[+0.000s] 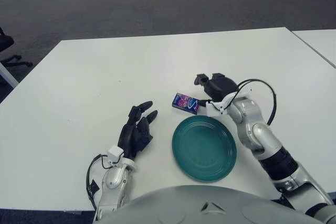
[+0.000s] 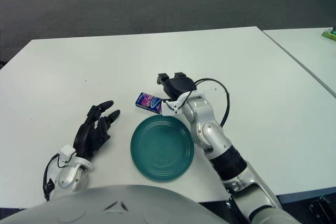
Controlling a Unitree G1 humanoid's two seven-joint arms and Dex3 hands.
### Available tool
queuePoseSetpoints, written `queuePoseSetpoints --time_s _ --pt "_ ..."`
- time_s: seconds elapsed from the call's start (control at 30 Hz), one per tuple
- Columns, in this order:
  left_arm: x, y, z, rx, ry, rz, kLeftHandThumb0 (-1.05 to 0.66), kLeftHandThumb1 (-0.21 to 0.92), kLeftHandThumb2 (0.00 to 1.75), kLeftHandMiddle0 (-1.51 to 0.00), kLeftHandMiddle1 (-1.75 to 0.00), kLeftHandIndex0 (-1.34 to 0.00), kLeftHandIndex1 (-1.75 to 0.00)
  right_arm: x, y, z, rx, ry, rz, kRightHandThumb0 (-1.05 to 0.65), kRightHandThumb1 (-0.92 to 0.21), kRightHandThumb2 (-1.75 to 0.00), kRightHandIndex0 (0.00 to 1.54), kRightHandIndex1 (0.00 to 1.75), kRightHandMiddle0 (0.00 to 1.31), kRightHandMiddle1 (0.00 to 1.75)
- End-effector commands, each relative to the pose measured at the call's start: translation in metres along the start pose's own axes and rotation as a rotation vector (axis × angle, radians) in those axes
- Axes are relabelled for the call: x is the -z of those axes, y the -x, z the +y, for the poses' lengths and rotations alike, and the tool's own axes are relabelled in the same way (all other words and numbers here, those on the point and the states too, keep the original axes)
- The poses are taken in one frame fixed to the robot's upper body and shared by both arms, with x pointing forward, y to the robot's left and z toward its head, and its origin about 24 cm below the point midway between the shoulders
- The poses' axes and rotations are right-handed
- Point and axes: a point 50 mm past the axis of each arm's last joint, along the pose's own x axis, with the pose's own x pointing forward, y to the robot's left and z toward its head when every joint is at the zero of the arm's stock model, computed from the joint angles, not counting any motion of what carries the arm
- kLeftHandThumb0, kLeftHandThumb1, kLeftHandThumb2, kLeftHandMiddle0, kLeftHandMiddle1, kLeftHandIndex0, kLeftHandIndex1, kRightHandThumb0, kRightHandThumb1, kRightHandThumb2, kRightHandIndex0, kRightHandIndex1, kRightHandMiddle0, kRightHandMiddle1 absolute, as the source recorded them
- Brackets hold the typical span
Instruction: Put the gum into the plate.
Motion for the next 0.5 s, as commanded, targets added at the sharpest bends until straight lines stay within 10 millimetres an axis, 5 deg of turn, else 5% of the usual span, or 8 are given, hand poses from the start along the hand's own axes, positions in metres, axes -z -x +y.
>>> queuePoseSetpoints --time_s 0.0,0.27,0.47 --pt "0.0093 0.0026 -0.0024 0.014 0.018 0.049 -0.83 0.92 0.9 -0.48 -0.5 -0.14 -0.96 -0.0006 0.0017 0.0 0.012 0.018 0.009 -0.79 -0.92 -0.57 0.03 1.36 0.0 0.61" --pt "0.0098 0.0024 -0.0075 0.024 0.021 0.039 -0.83 0.92 0.9 -0.47 -0.5 -0.13 -0.96 -0.0024 0.0042 0.0043 -0.008 0.057 -0.004 -0.79 -0.92 -0.59 0.11 1.02 0.0 0.54" --pt "0.0101 0.0021 -0.0124 0.028 0.033 0.031 -0.82 0.92 0.89 -0.47 -0.52 -0.13 -0.96 -0.0043 0.0027 0.0083 -0.027 0.103 -0.013 -0.79 -0.92 -0.64 0.21 0.57 0.0 0.49"
